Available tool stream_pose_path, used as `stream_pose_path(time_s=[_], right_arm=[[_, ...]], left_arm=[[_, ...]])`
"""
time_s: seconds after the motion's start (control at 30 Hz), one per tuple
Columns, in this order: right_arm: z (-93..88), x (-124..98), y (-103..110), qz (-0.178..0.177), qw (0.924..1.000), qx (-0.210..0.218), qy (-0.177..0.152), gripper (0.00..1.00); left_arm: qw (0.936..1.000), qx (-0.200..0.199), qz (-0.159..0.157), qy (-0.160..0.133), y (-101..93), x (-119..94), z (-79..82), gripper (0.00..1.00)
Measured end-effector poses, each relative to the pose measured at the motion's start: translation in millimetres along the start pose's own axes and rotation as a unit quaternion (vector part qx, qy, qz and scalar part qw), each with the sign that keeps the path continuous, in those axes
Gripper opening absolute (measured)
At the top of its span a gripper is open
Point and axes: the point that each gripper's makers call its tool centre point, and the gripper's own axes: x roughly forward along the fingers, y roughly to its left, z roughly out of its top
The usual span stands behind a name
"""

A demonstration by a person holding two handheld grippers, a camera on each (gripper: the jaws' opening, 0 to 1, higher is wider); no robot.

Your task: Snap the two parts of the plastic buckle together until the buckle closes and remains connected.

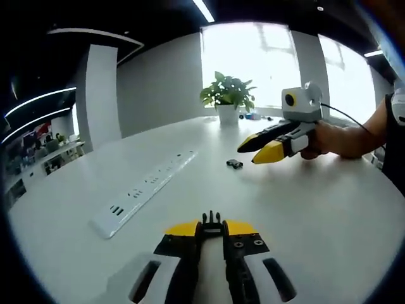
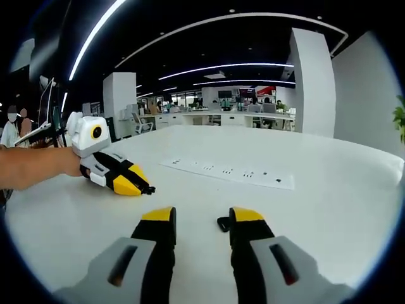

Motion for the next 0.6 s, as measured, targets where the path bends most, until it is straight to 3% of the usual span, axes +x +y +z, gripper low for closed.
stream_pose_path(time_s=[0.43,0.57,0.6], right_arm=[[-1.2,0,0,-0.001,1.0,-0.001,0.001,0.32],[-1.1,-1,0,-0.005,1.0,0.007,0.003,0.34],[-1.7,-1,1,-0.005,0.9999,0.011,0.005,0.34]], left_arm=[[0.9998,-0.012,0.013,-0.006,7.2,1,-3.8,0.11],[0.9992,-0.025,0.032,0.001,9.0,-2,-5.2,0.11],[0.9977,-0.032,0.06,0.01,14.8,-5,-6.2,0.11]])
